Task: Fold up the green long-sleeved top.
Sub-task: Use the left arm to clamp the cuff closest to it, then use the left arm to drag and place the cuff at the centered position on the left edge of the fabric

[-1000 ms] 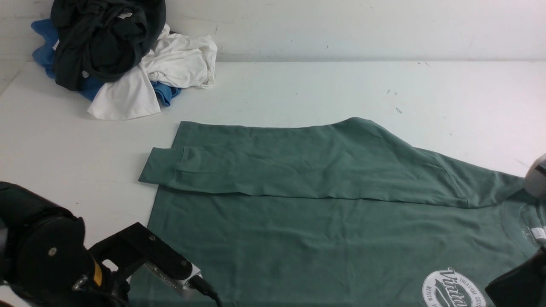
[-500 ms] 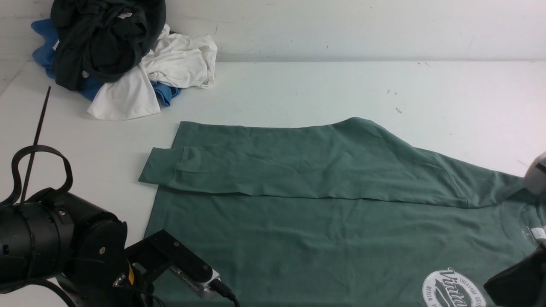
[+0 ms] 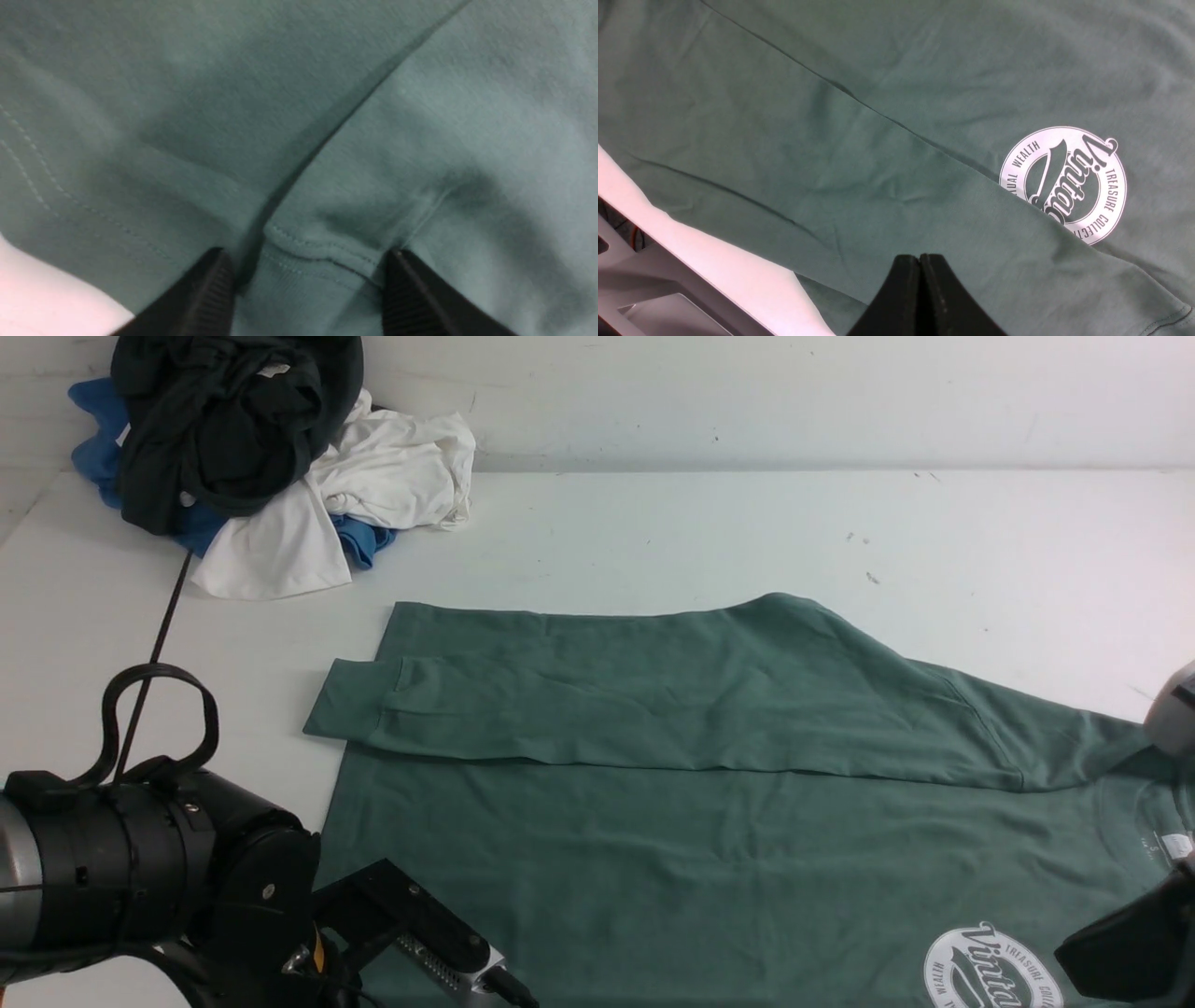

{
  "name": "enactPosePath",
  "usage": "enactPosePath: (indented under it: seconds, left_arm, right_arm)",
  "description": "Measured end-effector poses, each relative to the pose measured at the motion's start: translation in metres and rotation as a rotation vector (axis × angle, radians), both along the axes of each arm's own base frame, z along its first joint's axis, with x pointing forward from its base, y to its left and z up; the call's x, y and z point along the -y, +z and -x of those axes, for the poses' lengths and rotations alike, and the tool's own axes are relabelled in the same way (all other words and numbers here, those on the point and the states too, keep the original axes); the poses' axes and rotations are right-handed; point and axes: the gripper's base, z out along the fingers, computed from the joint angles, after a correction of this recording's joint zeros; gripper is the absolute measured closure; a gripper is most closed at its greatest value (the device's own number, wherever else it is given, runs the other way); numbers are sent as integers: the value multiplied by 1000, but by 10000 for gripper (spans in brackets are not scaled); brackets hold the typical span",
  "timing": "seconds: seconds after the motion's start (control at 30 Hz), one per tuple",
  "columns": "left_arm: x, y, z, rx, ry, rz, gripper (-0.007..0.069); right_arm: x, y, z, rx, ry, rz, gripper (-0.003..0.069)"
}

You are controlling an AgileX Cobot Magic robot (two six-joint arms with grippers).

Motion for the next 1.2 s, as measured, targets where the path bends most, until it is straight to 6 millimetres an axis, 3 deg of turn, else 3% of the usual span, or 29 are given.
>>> enactPosePath:
  seconds: [0.17, 0.33, 0.6, 1.03, 1.2]
  left_arm:
    - [-3, 9, 3, 33, -14, 3, 454]
    - [-5, 22, 6, 83, -17, 26, 585]
    - [-5, 43, 5, 122, -18, 49, 599]
    - [19, 138, -47, 353, -52, 98, 600]
    - [30, 164, -68, 374, -51, 104, 600]
  right_arm:
    - [0, 0, 0, 0, 0, 0, 674]
    - [0, 0, 0, 0, 0, 0, 674]
    - [0, 0, 0, 0, 0, 0, 674]
    - [1, 0, -1, 8, -1, 8, 674]
    - [4, 0, -3, 25, -28, 37, 674]
